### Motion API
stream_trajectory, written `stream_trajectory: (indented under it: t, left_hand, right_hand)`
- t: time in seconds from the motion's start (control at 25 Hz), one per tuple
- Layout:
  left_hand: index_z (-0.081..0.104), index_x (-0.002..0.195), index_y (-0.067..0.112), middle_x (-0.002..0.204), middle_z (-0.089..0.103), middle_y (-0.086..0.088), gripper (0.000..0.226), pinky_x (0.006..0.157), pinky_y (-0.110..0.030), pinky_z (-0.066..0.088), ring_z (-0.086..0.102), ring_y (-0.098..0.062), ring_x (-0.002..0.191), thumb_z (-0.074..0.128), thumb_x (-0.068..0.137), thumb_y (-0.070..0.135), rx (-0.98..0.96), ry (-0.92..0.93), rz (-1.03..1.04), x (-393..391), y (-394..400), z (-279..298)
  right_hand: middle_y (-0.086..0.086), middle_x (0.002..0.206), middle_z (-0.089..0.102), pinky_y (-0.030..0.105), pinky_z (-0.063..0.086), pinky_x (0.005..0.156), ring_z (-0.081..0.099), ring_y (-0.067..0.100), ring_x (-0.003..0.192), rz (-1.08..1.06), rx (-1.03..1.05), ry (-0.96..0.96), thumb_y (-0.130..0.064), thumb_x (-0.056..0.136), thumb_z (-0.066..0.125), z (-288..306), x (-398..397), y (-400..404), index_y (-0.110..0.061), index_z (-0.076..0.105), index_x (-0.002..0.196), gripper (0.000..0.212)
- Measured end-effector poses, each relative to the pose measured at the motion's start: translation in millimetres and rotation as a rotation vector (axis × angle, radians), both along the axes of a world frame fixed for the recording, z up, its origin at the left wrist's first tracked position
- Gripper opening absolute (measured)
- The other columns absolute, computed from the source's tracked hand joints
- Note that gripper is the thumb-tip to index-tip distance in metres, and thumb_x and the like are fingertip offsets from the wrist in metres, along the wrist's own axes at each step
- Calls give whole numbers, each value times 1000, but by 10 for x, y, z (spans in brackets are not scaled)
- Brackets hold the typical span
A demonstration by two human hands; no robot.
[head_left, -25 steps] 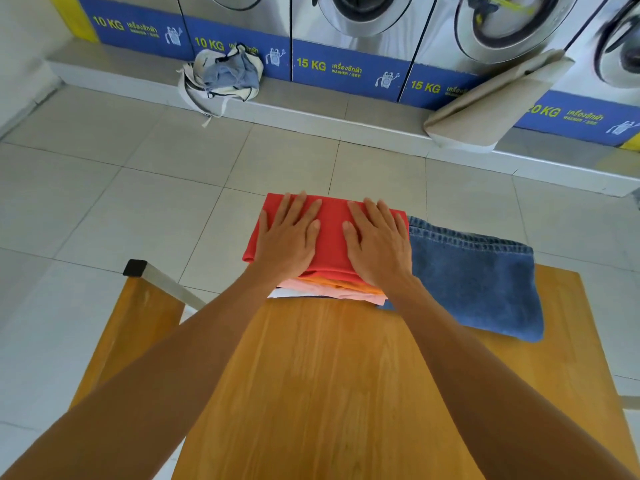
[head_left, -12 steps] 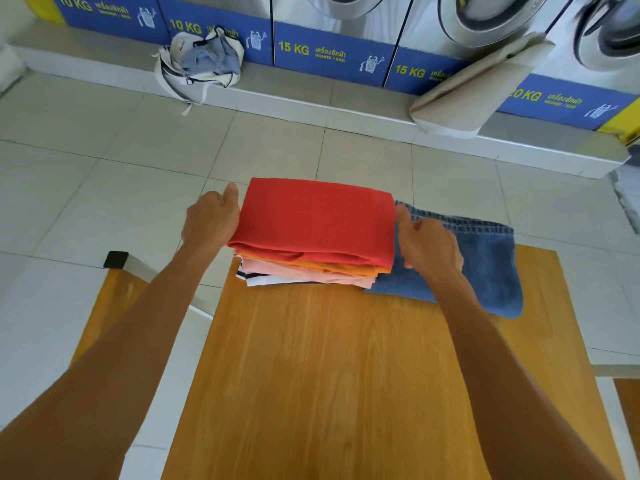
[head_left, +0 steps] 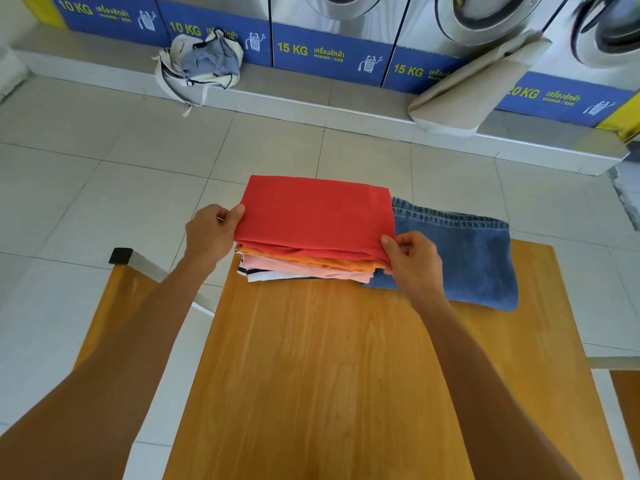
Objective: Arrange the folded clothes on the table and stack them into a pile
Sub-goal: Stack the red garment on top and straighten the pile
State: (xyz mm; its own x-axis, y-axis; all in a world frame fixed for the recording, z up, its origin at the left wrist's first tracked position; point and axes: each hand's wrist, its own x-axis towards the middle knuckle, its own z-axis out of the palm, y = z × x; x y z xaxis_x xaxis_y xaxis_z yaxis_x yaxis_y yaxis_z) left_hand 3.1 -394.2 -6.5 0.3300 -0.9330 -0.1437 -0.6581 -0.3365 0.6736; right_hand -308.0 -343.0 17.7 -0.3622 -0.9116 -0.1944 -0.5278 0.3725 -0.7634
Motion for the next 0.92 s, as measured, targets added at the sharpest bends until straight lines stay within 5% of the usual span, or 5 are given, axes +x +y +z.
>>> stream_trajectory:
  t: [0.16, 0.4, 0.68, 0.8, 0.92]
  left_hand:
    - [61, 92, 14, 79, 68, -5, 50, 58, -27, 49, 64, -16, 66, 46, 91, 61, 197, 257, 70, 63, 90, 59]
    - [65, 95, 13, 80, 70, -6, 28, 85, -42, 58, 69, -20, 77, 65, 88, 39, 128, 426, 119, 123, 244, 120]
    - [51, 135, 9, 147, 45, -17, 42, 113, -51, 31, 37, -36, 139, 37, 101, 28, -321, -301, -212, -534, 211, 222]
    - [17, 154, 17, 164, 5, -10, 57, 121, -53, 3, -2, -28, 151, 17, 103, 42, -144, -476, -503, -1012, 281, 111]
    - [-2, 155, 24, 164, -10, -4, 68, 118, -57, -8, -12, -29, 150, 8, 97, 58, 37, -538, -486, -895, 334, -93]
  right_hand:
    - [0, 78, 75, 32, 58, 63, 74, 10, 64, 25, 63, -253, -47, 86, 72, -28, -95, 71, -17, 62, 97, 34]
    - [7, 81, 73, 39, 62, 76, 72, 13, 70, -113, -4, -319, -27, 90, 73, -31, -118, 80, -8, 65, 96, 21]
    - [7, 118, 64, 32, 47, 85, 58, 24, 111, 107, -307, 320, -31, 100, 47, 140, 358, -297, -12, 61, 116, 28]
    - [10, 159, 35, 49, 23, 120, 24, 29, 150, 468, -127, 579, -38, 105, 29, 93, 691, -534, -13, 39, 148, 51]
    - [3, 168, 8, 55, 1, 123, 1, 24, 154, 522, 22, 674, -52, 103, 15, -87, 491, -577, -23, 15, 158, 62]
